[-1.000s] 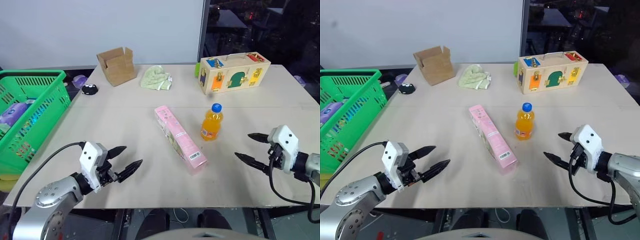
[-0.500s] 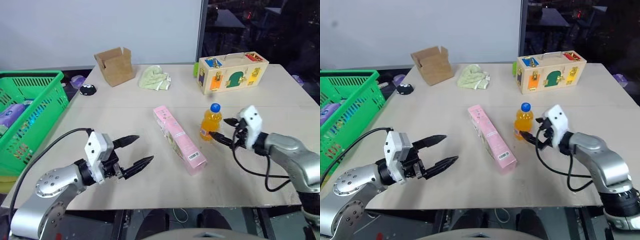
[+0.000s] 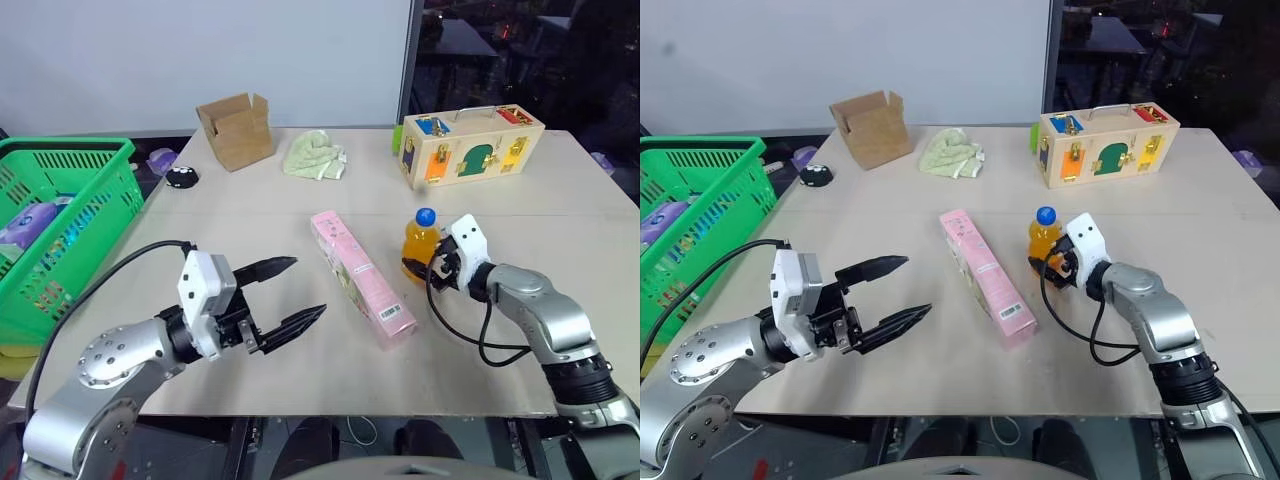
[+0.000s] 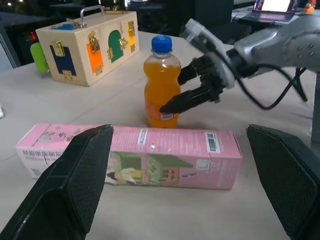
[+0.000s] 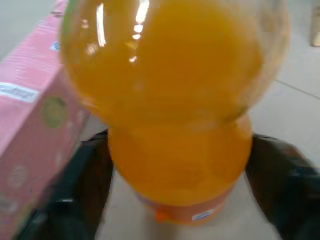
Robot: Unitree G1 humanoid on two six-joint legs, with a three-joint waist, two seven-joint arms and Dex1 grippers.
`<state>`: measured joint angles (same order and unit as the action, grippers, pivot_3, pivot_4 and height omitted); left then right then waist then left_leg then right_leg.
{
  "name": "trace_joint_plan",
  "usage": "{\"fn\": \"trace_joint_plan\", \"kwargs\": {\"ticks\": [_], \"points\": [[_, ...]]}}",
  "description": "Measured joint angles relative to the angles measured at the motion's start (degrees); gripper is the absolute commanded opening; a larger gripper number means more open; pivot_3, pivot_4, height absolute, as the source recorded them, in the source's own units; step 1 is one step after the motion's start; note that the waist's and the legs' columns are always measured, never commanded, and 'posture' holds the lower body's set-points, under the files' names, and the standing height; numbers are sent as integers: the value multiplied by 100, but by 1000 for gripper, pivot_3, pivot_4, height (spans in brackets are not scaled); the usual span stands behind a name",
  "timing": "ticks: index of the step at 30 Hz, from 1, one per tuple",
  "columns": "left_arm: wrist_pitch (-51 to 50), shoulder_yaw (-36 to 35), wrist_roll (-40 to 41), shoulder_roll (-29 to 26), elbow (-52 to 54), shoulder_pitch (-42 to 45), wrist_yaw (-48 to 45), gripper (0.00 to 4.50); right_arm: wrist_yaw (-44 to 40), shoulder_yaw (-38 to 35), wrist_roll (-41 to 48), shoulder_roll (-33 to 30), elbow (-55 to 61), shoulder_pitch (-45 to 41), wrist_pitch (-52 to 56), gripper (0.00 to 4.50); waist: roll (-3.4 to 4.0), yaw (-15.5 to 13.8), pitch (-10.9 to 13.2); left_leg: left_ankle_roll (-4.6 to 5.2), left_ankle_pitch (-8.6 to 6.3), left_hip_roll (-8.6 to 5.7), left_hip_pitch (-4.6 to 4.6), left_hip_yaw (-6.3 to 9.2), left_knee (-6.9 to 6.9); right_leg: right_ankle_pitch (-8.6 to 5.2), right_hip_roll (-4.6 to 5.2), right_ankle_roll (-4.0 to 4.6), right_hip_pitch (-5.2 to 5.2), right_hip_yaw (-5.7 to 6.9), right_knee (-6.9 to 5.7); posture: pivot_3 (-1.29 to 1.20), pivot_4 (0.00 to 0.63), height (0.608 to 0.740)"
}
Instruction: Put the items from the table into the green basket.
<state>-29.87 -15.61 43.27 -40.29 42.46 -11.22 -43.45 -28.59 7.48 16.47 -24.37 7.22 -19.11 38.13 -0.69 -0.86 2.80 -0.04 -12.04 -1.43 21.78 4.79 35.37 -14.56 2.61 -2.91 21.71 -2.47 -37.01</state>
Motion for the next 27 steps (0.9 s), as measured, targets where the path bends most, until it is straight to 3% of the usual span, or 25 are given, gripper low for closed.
{"fn": "trace_joint_plan", "kwargs": {"ticks": [7, 11, 18, 27], "points": [[-677, 62, 764, 185, -45, 753, 888, 4500, -155, -6, -34, 160, -190, -87, -282, 3055, 1, -2, 1, 0, 1, -1, 1, 4, 4, 6, -4, -5, 2, 1, -10, 76, 0, 740], [-981, 335, 989, 361, -323, 1431, 1225, 4500, -463, -2, 203, 98, 346, -322, -192, 3055, 6, 14, 4, 0, 1, -5, 4, 6, 3, 12, -7, -15, 4, 1, -10, 50, 0, 740], [-991, 1237, 514, 661, -999, 2454, 1163, 4500, -775, 302, 428, -16, 1520, -839, 158, 3055, 4, 34, 3, -1, 0, -3, 7, 13, 1, 11, -17, -10, 4, 3, -7, -16, 0, 740], [-848, 1032, 453, 616, -1091, 2358, 917, 4500, -741, 399, 652, 228, 1639, -896, 506, 3055, 5, 202, 3, -1, 0, 1, 8, 14, 2, 11, -19, -10, 8, 3, -8, 27, 0, 740]]}}
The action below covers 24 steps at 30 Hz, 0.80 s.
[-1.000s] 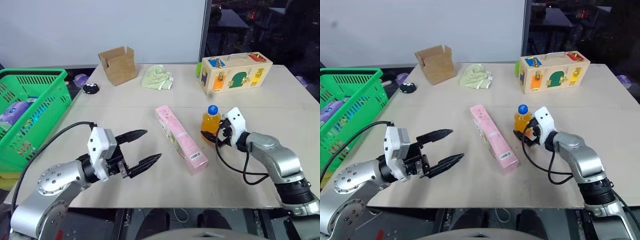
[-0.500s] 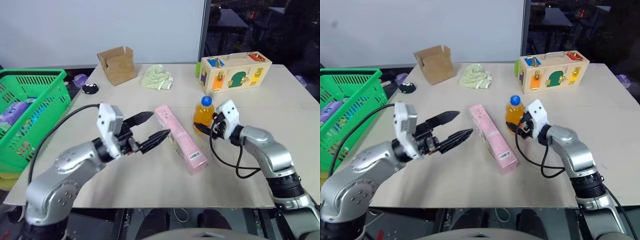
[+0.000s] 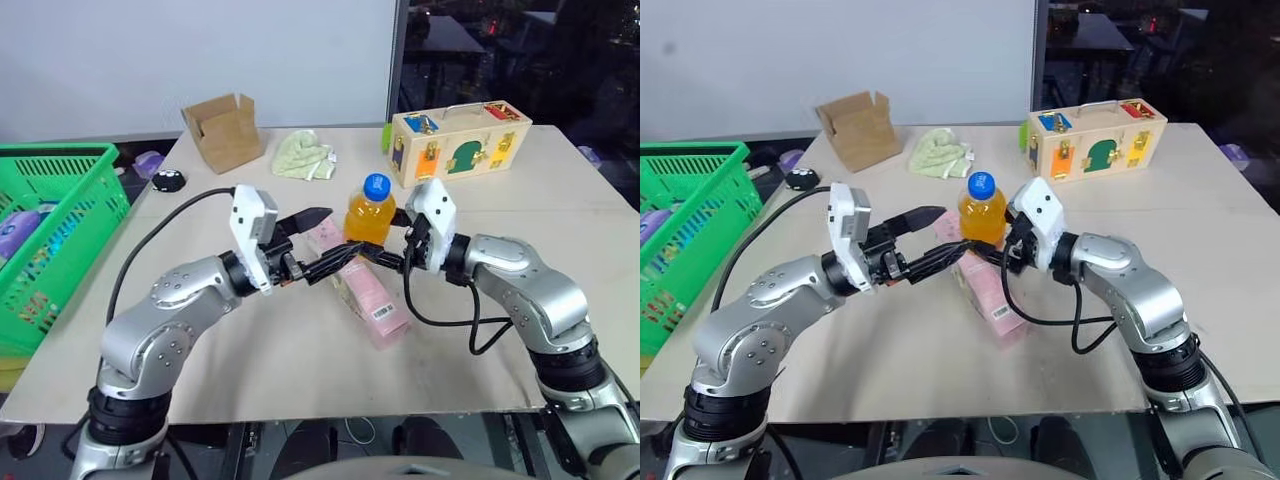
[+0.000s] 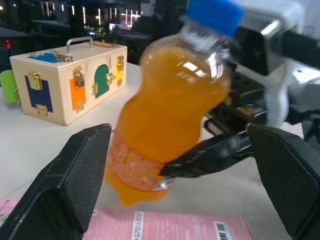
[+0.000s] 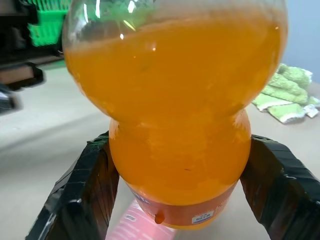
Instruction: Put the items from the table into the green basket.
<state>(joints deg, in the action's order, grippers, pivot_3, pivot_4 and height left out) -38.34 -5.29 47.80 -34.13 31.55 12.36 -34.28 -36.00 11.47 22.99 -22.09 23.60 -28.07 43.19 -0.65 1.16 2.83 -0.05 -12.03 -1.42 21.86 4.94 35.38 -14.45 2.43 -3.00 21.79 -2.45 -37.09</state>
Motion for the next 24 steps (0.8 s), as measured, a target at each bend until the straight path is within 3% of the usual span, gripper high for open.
{"fn": "trace_joint_plan", "kwargs": {"ticks": [8, 14, 17, 20, 24], "points": [[174, 369, -633, 142, 39, 124, 112, 4500, -503, 619, -191, 58, -317, -413, -316, 3055, 0, -60, 0, 0, 0, -4, 1, 0, 2, 1, 0, -2, -2, 0, 0, 65, 0, 740], [379, 540, -1095, 339, -47, 171, 195, 2770, -765, 699, -269, 4, -483, -519, -477, 3055, -3, -90, -2, 0, 0, -4, 2, 8, 1, 3, 0, -4, -1, 6, 0, 64, 0, 740], [441, 484, -1129, 500, -65, 48, 219, 2756, -869, 673, -235, 0, -501, -519, -479, 4492, -3, -79, -2, 0, 0, -3, 2, 7, 0, 3, 0, -4, -1, 4, 0, 61, 0, 740], [374, 175, -911, 672, -161, -96, 383, 2756, -929, 633, -178, 44, -489, -516, -552, 4492, -3, -70, -1, 0, 0, 1, 1, 12, 0, 3, -1, -4, -1, 8, -2, 61, 0, 740], [201, -844, -551, 639, -392, -116, 917, 2756, -898, 547, -328, -6, -489, -406, -1008, 4492, -4, -72, -2, 0, 0, 1, 0, 17, 1, 3, -3, -5, -1, 13, -5, 93, 0, 740]]}}
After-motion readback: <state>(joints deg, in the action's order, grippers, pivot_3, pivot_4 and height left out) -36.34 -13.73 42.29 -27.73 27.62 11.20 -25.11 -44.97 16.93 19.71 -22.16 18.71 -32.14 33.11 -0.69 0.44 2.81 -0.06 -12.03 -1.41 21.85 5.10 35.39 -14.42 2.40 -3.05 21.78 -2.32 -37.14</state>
